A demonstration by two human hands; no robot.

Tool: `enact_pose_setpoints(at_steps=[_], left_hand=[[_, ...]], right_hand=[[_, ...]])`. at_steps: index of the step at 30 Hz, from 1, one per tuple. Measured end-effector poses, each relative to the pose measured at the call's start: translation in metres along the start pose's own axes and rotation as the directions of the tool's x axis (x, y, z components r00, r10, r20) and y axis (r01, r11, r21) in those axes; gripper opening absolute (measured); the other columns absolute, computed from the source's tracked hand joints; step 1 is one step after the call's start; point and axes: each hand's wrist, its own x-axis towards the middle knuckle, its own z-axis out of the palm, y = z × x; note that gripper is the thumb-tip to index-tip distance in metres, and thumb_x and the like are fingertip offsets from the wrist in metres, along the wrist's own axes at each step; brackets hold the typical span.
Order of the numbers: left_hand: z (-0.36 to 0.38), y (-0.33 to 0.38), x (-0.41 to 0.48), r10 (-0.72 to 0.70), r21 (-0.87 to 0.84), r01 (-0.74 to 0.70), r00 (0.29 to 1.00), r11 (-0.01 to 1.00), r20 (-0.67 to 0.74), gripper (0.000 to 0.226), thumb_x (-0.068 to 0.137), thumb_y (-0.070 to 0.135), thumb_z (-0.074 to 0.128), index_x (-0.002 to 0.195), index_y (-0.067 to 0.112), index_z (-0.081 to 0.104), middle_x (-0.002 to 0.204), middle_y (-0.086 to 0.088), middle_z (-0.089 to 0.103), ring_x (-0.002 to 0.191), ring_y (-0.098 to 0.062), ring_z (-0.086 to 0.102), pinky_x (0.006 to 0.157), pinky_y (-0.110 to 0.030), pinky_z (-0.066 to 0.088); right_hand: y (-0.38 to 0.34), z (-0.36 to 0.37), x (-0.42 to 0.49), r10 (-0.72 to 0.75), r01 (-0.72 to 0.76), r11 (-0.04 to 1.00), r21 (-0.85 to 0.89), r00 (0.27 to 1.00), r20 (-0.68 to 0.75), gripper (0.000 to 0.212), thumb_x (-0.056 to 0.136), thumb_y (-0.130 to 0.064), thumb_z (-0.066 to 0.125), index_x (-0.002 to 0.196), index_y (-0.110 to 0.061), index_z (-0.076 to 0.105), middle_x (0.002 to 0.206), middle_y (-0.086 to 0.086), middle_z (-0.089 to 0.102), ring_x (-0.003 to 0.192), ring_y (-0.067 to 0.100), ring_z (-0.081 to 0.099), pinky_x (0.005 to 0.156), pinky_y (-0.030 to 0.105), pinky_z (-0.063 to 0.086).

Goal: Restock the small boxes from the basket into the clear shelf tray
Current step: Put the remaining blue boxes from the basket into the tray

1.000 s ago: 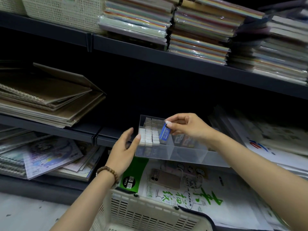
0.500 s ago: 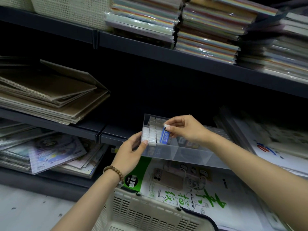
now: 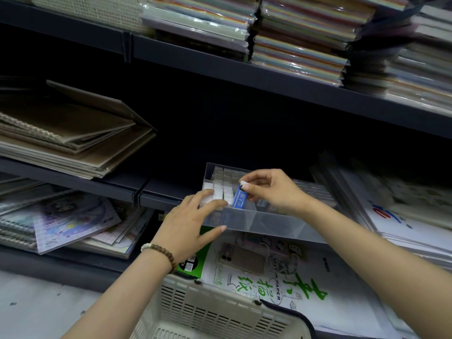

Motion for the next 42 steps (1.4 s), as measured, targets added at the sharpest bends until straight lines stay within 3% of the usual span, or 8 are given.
enact_pose_setpoints(at_steps=[10, 16, 19, 23, 25, 34, 38, 42], left_hand=[[0.001, -0.002, 0.002, -0.027, -0.131, 0.022, 0.999, 0.991, -0.031, 0.061, 0.083, 0.059, 0.049, 0.138, 0.042, 0.028, 0.145, 0.022, 0.022, 0.129, -0.002, 0.03, 0.097, -0.026, 0.043], [0.004, -0.002, 0.002, -0.112, -0.345, 0.071, 0.989, 0.936, -0.1, 0.072, 0.083, 0.053, 0.053, 0.144, 0.032, 0.021, 0.151, 0.02, 0.017, 0.126, 0.007, 0.026, 0.098, -0.015, 0.03], [0.005, -0.002, 0.002, -0.178, -0.409, 0.133, 0.981, 0.903, -0.075, 0.081, 0.08, 0.054, 0.057, 0.146, 0.029, 0.016, 0.152, 0.015, 0.02, 0.131, 0.001, 0.029, 0.102, -0.016, 0.028], [0.006, -0.003, 0.002, -0.242, -0.476, 0.214, 0.97, 0.853, 0.003, 0.09, 0.077, 0.051, 0.063, 0.148, 0.027, 0.012, 0.15, 0.01, 0.03, 0.13, -0.006, 0.038, 0.106, -0.027, 0.037], [0.006, -0.003, 0.0, -0.234, -0.465, 0.231, 0.971, 0.855, 0.05, 0.09, 0.078, 0.051, 0.063, 0.148, 0.027, 0.012, 0.149, 0.009, 0.032, 0.132, -0.008, 0.038, 0.107, -0.03, 0.038], [0.013, -0.01, -0.048, -0.233, -0.394, 0.295, 0.952, 0.87, 0.197, 0.087, 0.074, 0.063, 0.053, 0.146, 0.035, 0.013, 0.143, 0.017, 0.034, 0.125, 0.0, 0.037, 0.101, -0.026, 0.04], [0.047, -0.02, -0.092, -0.231, -0.312, 0.372, 0.883, 0.874, 0.408, 0.087, 0.072, 0.069, 0.05, 0.145, 0.034, 0.018, 0.144, 0.018, 0.032, 0.124, 0.0, 0.04, 0.1, -0.025, 0.041], [0.105, -0.048, -0.146, -0.34, -0.087, 0.523, 0.662, 0.848, 0.668, 0.074, 0.085, 0.054, 0.053, 0.145, 0.022, 0.024, 0.149, 0.002, 0.033, 0.131, -0.013, 0.039, 0.104, -0.028, 0.038]], right_hand=[[0.004, 0.023, -0.016, -0.122, 0.11, 0.963, -0.246, 0.992, -0.035, 0.006, 0.087, -0.027, 0.065, 0.09, -0.025, 0.07, 0.083, -0.01, 0.069, 0.077, 0.002, 0.065, 0.072, 0.017, 0.054], [0.0, 0.018, -0.006, 0.052, -0.052, 0.998, -0.018, 0.999, 0.007, 0.011, 0.081, -0.019, 0.072, 0.089, -0.011, 0.07, 0.076, -0.001, 0.067, 0.065, 0.003, 0.066, 0.063, 0.011, 0.053], [-0.002, 0.023, 0.003, 0.158, -0.154, 0.978, -0.14, 0.987, 0.014, 0.021, 0.074, -0.024, 0.079, 0.083, -0.014, 0.063, 0.072, -0.005, 0.06, 0.063, 0.003, 0.061, 0.059, 0.009, 0.049], [-0.001, 0.026, 0.018, 0.321, -0.308, 0.916, -0.256, 0.947, 0.013, 0.034, 0.069, -0.03, 0.082, 0.09, -0.012, 0.061, 0.09, 0.003, 0.064, 0.09, 0.019, 0.064, 0.085, 0.034, 0.055], [-0.004, 0.024, 0.019, 0.357, -0.338, 0.902, -0.269, 0.934, 0.025, 0.037, 0.07, -0.031, 0.082, 0.093, -0.012, 0.062, 0.091, 0.002, 0.065, 0.084, 0.015, 0.064, 0.078, 0.028, 0.055], [0.004, 0.023, -0.064, -0.083, 0.094, 0.993, 0.07, 0.987, -0.14, 0.016, 0.087, -0.02, 0.065, 0.103, -0.02, 0.061, 0.104, -0.005, 0.067, 0.092, 0.003, 0.066, 0.078, 0.014, 0.052], [0.072, 0.065, -0.111, 0.237, -0.188, 0.883, 0.429, 0.969, -0.064, 0.01, 0.086, -0.009, 0.064, 0.093, -0.016, 0.064, 0.096, 0.011, 0.07, 0.077, 0.012, 0.07, 0.065, 0.02, 0.056], [0.171, 0.142, -0.157, 0.54, -0.552, 0.777, 0.303, 0.831, 0.129, 0.008, 0.088, -0.005, 0.062, 0.096, -0.007, 0.062, 0.082, 0.004, 0.066, 0.063, 0.008, 0.064, 0.055, 0.017, 0.051]])
